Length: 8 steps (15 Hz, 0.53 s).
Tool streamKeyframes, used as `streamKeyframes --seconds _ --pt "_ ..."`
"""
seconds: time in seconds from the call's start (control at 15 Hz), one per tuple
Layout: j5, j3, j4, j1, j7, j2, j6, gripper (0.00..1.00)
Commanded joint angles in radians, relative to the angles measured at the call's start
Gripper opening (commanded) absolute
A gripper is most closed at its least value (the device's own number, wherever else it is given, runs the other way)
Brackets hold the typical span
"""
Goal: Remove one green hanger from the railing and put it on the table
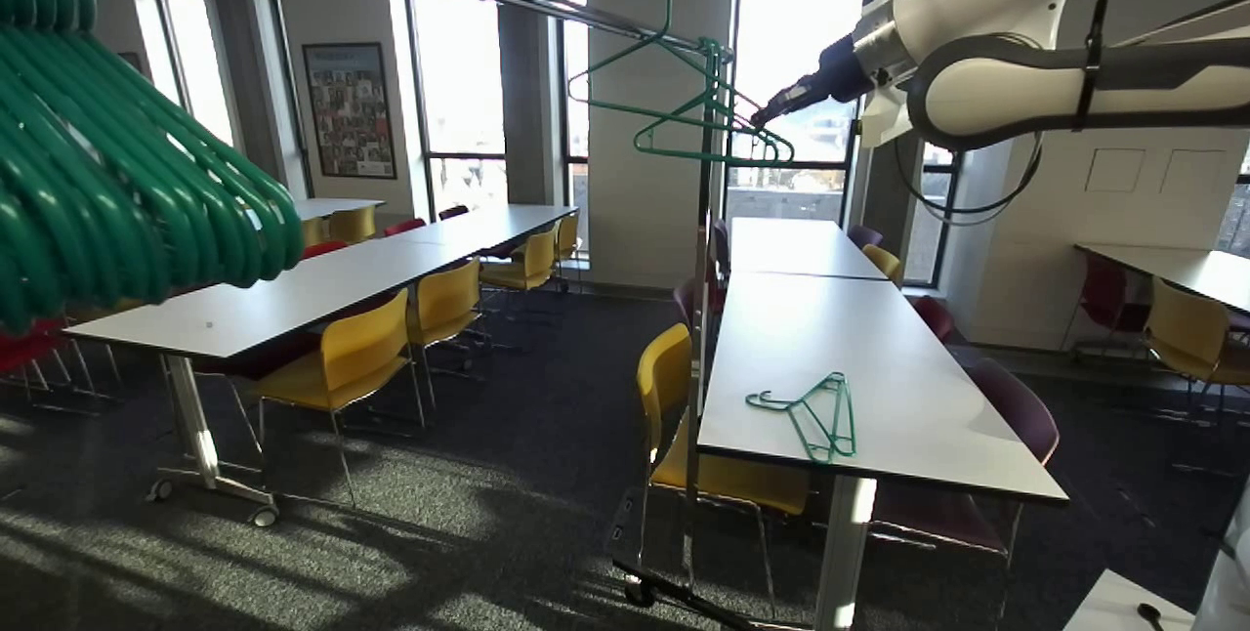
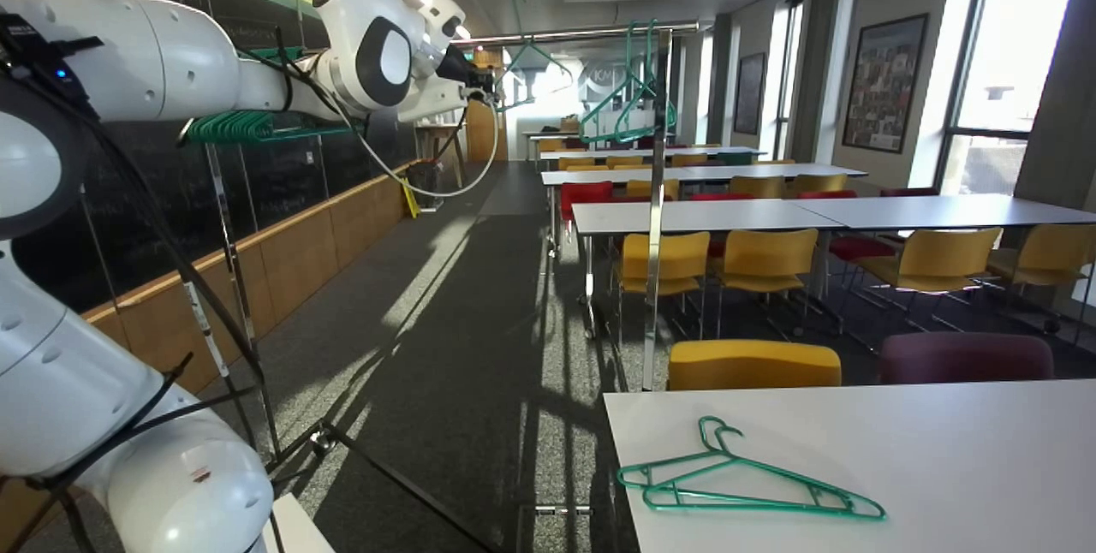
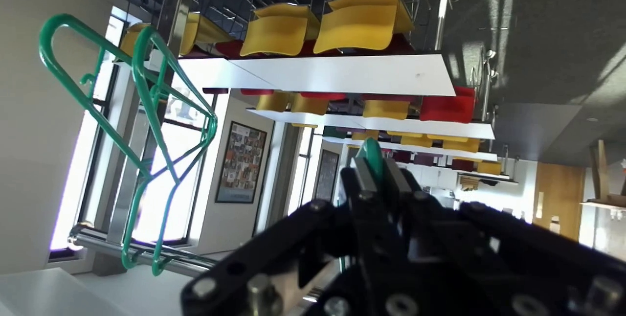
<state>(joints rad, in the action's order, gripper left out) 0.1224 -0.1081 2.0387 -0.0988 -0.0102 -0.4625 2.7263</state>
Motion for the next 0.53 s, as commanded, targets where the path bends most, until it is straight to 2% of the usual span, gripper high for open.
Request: streamKeyframes --seconds 0.0,0.47 --pt "-0.028 0.009 0.064 -0.029 -0.036 -0.075 -0.038 0.02" --pt "-0.031 0.016 0.227 -0.058 -0.040 -0.230 -0.159 0.02"
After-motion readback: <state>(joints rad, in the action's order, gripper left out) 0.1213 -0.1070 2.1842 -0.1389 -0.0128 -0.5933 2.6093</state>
